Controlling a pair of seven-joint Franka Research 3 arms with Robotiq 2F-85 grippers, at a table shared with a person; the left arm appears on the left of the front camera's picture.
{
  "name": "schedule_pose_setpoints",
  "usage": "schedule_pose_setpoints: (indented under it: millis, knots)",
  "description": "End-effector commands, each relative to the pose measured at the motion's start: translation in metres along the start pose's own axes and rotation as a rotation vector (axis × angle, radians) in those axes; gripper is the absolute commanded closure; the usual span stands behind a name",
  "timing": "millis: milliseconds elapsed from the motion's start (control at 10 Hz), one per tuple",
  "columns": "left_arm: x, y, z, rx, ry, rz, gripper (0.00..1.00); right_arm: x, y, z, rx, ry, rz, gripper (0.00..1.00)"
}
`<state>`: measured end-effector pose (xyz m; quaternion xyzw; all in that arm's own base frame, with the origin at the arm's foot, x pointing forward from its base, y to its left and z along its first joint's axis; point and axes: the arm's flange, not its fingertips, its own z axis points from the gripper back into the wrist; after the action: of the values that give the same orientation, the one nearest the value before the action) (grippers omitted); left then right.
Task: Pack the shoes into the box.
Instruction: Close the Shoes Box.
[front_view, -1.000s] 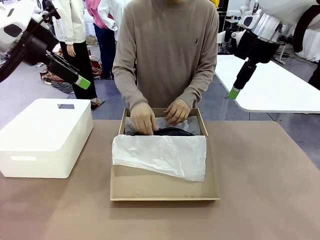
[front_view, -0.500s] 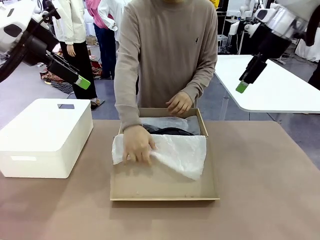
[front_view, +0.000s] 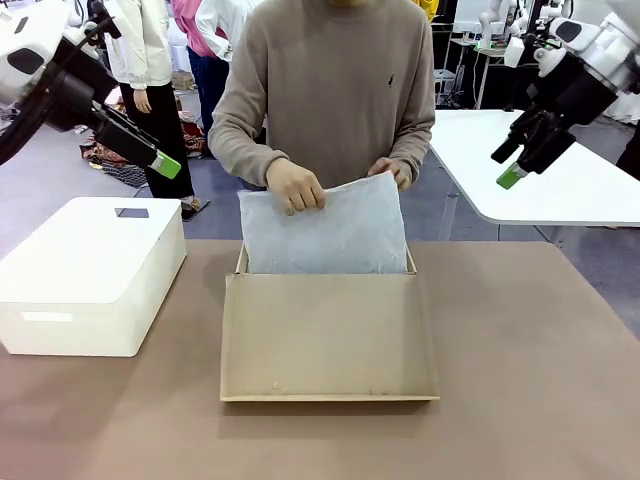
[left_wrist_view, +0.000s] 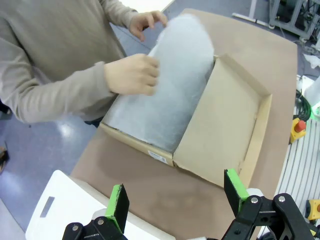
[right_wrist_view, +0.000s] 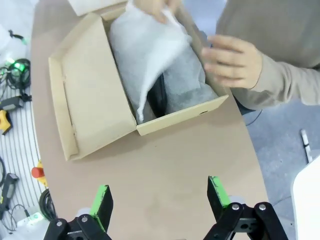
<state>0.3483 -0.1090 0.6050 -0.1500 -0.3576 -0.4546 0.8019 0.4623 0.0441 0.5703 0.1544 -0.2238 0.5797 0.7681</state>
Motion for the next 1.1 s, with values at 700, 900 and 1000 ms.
schedule_pose_setpoints:
  millis: [700,900,1000]
  knots:
    - [0.0001,0.0002,0.0003,-0.017,-0.011,-0.003,0.0,-0.0177,-0.0051,0.0009,0.016,-0.018,0.011,0.0]
    - [0.0001,0.0002,0.0003,-0.017,-0.011,-0.003,0.0,-0.0177,-0.0051,0.0009,0.016,-0.018,0.011,0.0]
    - [0.0001,0.0002,0.0003,-0.017,-0.011,-0.003,0.0,-0.0177,-0.0051,0.0009,0.016,-0.018,0.011,0.0]
